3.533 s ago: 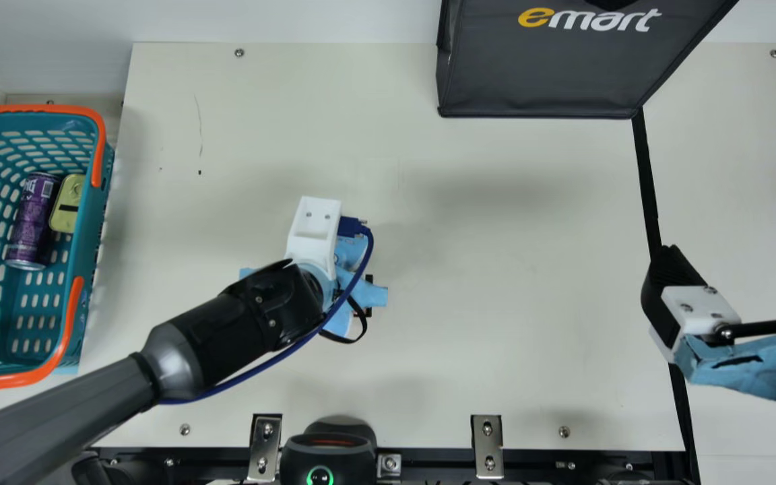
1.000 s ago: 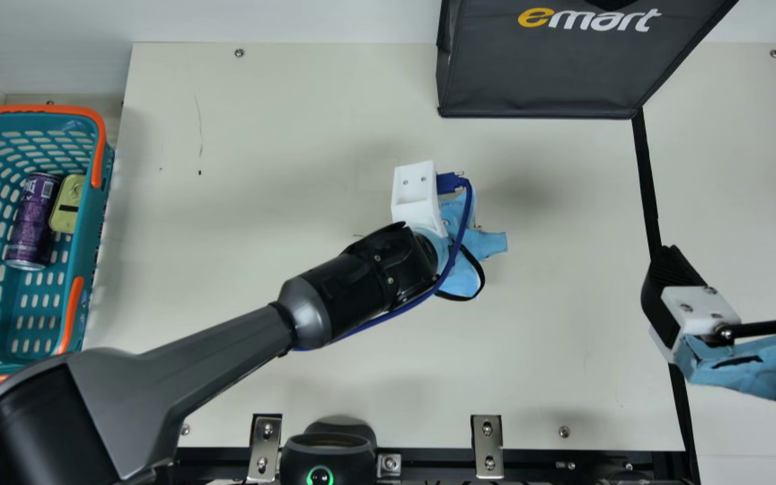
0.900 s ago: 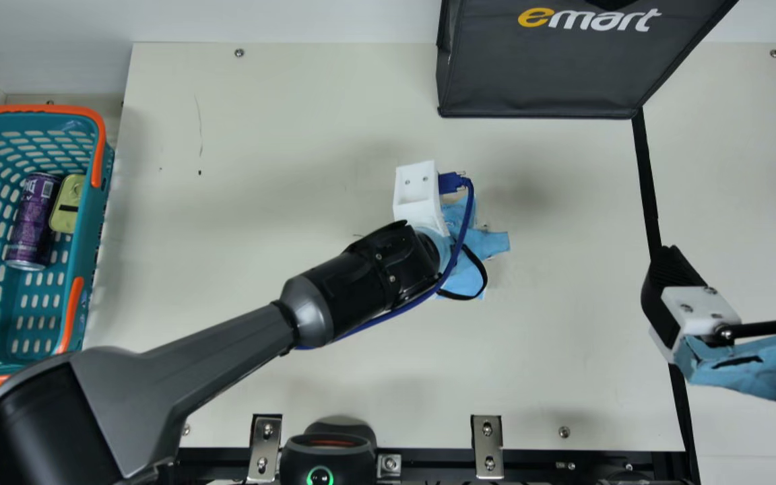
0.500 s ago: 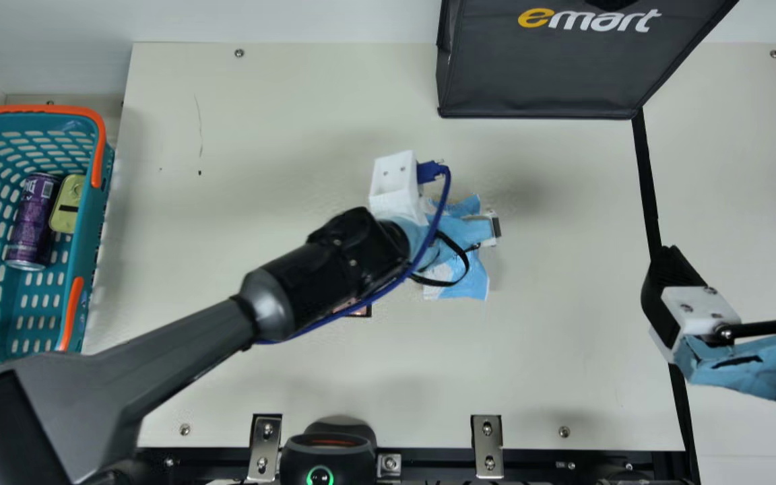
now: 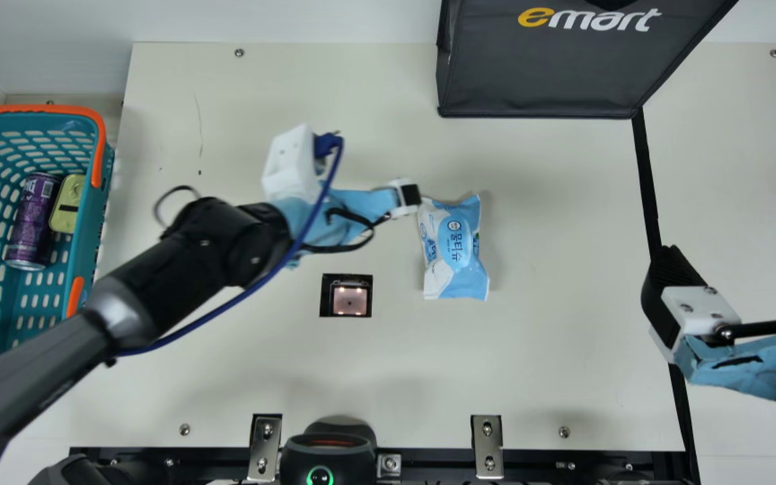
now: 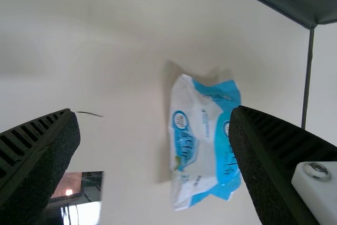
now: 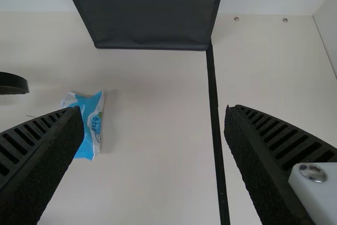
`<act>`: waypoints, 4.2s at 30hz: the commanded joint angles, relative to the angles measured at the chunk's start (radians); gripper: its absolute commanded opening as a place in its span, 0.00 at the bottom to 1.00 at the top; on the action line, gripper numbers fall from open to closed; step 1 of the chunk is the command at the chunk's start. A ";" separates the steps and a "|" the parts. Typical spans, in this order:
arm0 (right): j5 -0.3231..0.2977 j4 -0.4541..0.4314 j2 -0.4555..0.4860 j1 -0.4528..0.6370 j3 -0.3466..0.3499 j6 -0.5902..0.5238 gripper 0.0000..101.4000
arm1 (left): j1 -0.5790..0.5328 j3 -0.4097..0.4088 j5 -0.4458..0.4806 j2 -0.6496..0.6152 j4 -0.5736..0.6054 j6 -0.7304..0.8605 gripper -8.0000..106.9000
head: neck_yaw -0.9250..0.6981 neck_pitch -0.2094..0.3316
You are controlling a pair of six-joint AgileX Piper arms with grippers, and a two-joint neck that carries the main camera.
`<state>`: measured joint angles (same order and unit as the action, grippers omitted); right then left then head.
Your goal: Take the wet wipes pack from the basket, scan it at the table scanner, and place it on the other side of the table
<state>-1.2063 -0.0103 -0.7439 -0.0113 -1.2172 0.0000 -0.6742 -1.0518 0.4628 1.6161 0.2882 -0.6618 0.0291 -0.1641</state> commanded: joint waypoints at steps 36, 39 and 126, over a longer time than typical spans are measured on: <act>0.000 0.000 0.000 0.000 0.000 0.000 0.94 | 0.679 0.282 0.372 -0.667 0.184 0.935 0.85 | -0.002 0.026; 0.000 0.000 0.000 0.000 0.000 0.000 0.94 | 0.684 0.257 0.416 -0.713 0.131 0.933 0.85 | -0.002 0.026; 0.321 -0.036 -0.855 -0.522 0.090 0.417 0.94 | 0.649 0.146 0.554 -0.825 -0.067 0.849 0.85 | -0.002 0.026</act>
<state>-0.8861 -0.0231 -1.5895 -0.5191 -1.1267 0.3413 -0.0254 -0.9054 1.0171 0.7908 0.2211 0.1877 0.0291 -0.1626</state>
